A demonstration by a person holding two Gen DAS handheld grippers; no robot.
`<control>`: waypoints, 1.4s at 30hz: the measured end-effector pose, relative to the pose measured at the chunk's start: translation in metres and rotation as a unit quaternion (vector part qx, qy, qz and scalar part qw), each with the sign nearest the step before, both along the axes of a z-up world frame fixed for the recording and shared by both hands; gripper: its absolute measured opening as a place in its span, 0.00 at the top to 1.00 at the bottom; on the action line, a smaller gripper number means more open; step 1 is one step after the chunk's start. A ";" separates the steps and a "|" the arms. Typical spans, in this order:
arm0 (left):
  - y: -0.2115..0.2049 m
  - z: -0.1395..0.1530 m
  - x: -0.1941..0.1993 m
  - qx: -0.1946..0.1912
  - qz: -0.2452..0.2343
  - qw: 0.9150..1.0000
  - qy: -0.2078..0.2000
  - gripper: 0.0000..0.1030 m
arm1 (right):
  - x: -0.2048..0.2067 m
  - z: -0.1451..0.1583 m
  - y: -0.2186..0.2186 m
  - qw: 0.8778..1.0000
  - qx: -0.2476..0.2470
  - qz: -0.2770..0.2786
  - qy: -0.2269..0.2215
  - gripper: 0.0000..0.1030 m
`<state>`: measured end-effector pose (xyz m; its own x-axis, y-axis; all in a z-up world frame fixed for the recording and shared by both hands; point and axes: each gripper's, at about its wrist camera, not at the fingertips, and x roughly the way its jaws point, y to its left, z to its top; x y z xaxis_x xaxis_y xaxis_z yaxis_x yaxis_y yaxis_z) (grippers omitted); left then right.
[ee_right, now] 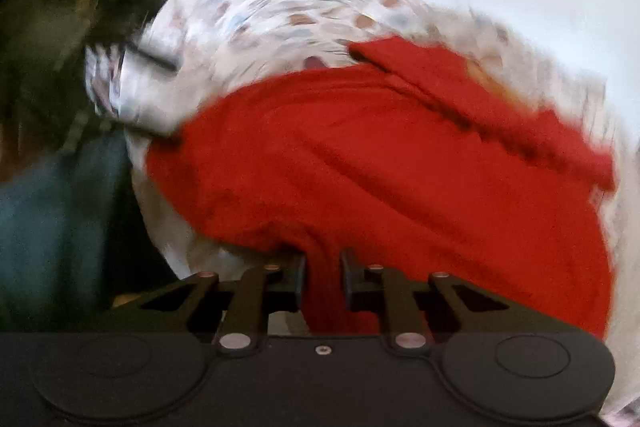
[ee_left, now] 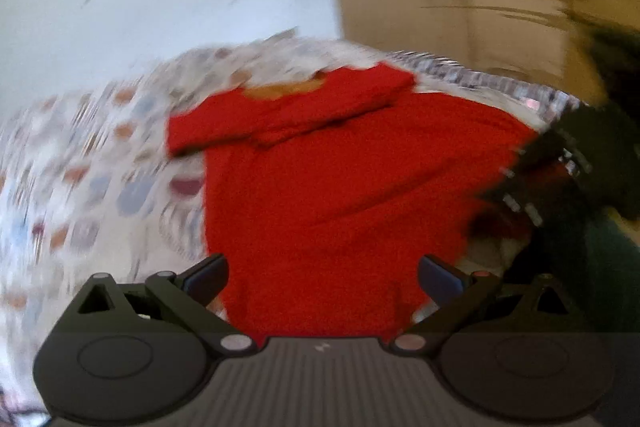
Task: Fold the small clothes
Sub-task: 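Move both tools toward the sweater hem, then grasp the sweater hem with the left tool while the right tool grasps it too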
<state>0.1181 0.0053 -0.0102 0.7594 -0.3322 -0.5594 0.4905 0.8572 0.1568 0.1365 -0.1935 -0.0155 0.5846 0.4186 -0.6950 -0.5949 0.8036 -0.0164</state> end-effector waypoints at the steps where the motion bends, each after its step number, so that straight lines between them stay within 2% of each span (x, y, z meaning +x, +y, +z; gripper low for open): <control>1: -0.005 -0.002 -0.005 0.009 -0.018 1.000 -0.012 0.00 | 0.012 0.003 -0.009 0.999 0.033 -0.014 0.035 0.82; 3: -0.019 -0.008 -0.012 0.032 -0.046 0.998 -0.027 0.00 | 0.036 0.006 -0.028 0.989 0.098 -0.040 0.103 0.82; 5: -0.035 -0.018 -0.014 0.064 -0.057 0.996 -0.034 0.00 | 0.054 0.005 -0.043 0.974 0.153 -0.060 0.154 0.82; 7: -0.054 -0.031 -0.007 0.097 -0.037 0.994 -0.036 0.01 | 0.066 0.005 -0.054 0.960 0.190 -0.078 0.188 0.82; 8: -0.061 -0.037 0.001 0.103 -0.026 0.994 -0.024 0.01 | 0.071 0.005 -0.058 0.954 0.203 -0.087 0.201 0.82; 11: -0.070 -0.049 0.022 0.093 -0.024 0.995 0.018 0.06 | 0.080 0.004 -0.065 0.942 0.226 -0.104 0.224 0.82; 14: -0.071 -0.057 0.035 0.100 -0.021 0.994 0.034 0.15 | 0.084 0.002 -0.071 0.931 0.245 -0.115 0.243 0.82; 17: -0.061 -0.055 0.037 0.102 -0.018 0.994 0.026 0.31 | 0.087 0.001 -0.074 0.930 0.250 -0.116 0.243 0.82; 19: -0.051 -0.052 0.037 0.108 -0.009 0.994 0.019 0.53 | 0.088 -0.001 -0.075 0.926 0.259 -0.121 0.247 0.82; 21: -0.040 -0.051 0.039 0.115 0.006 0.993 0.019 0.59 | 0.087 -0.002 -0.078 0.923 0.266 -0.124 0.248 0.82; 24: -0.016 -0.045 0.043 0.081 0.026 0.996 0.042 0.65 | 0.085 -0.004 -0.080 0.920 0.275 -0.129 0.249 0.82; 25: -0.009 -0.042 0.044 0.065 0.031 0.996 0.050 0.69 | 0.084 -0.004 -0.079 0.919 0.278 -0.130 0.248 0.82; 27: 0.005 -0.036 0.048 0.036 0.040 0.997 0.061 0.77 | 0.082 -0.006 -0.078 0.918 0.281 -0.132 0.246 0.82; 30: 0.017 -0.020 0.050 0.008 0.041 0.998 0.050 0.80 | 0.078 -0.006 -0.078 0.920 0.280 -0.136 0.240 0.82; 34: 0.016 -0.003 0.068 -0.013 0.039 0.998 0.049 0.87 | 0.069 0.001 -0.070 0.939 0.251 -0.129 0.199 0.74; 37: 0.011 0.007 0.081 -0.021 0.037 0.998 0.045 0.88 | 0.058 0.010 -0.062 0.958 0.214 -0.117 0.153 0.59; 41: 0.010 0.020 0.097 -0.042 0.042 0.997 0.046 0.88 | 0.033 0.021 -0.050 0.976 0.175 -0.098 0.088 0.19; 42: 0.009 0.022 0.102 -0.046 0.044 0.997 0.048 0.89 | 0.026 0.022 -0.045 0.980 0.162 -0.092 0.070 0.16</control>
<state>0.2199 0.0141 0.0119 0.7330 -0.3192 -0.6006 0.4211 0.9064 0.0322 0.1622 -0.2386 0.0065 0.5790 0.5262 -0.6228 -0.4167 0.8475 0.3286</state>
